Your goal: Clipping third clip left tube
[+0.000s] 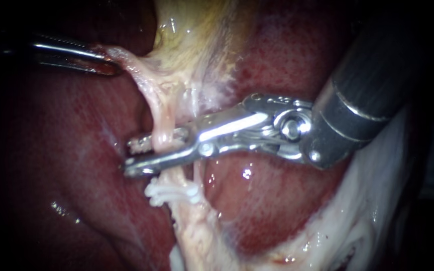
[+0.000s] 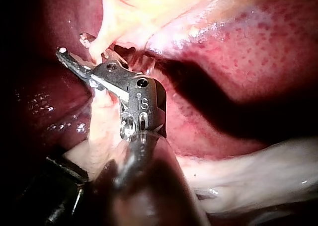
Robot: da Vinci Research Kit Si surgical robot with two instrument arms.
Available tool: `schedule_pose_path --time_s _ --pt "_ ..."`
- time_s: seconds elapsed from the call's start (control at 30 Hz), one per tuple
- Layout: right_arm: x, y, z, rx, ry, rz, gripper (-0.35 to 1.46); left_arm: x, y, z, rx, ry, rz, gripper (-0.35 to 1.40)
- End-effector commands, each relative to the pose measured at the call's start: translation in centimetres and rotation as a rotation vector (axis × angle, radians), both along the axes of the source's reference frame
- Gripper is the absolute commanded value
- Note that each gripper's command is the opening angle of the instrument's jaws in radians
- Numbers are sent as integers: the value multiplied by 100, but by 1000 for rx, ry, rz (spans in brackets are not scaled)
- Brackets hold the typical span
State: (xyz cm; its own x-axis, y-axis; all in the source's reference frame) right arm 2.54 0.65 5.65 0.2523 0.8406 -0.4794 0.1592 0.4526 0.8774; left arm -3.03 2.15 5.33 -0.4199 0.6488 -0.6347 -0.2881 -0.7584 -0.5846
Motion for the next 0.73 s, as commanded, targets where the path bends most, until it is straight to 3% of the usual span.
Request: schedule_pose_path --time_s 0.03,0.17,0.23,0.4,0.67,0.73 --pt "-2 0 1 -1 0 -1 -9 0 0 0 0 0 0 -35" --pt "-5 1 3 22 -6 -2 -34 0 0 0 0 0 0 -35" --pt "-7 0 3 101 -30 -3 -35 0 0 0 0 0 0 -35" --pt "-11 -2 1 119 -47 16 -35 0 0 0 0 0 0 -35" --pt "-10 -2 5 116 -55 16 -35 0 1 1 0 0 0 -35" --pt "-10 -1 7 120 -41 -9 -35 0 1 2 0 0 0 -35"
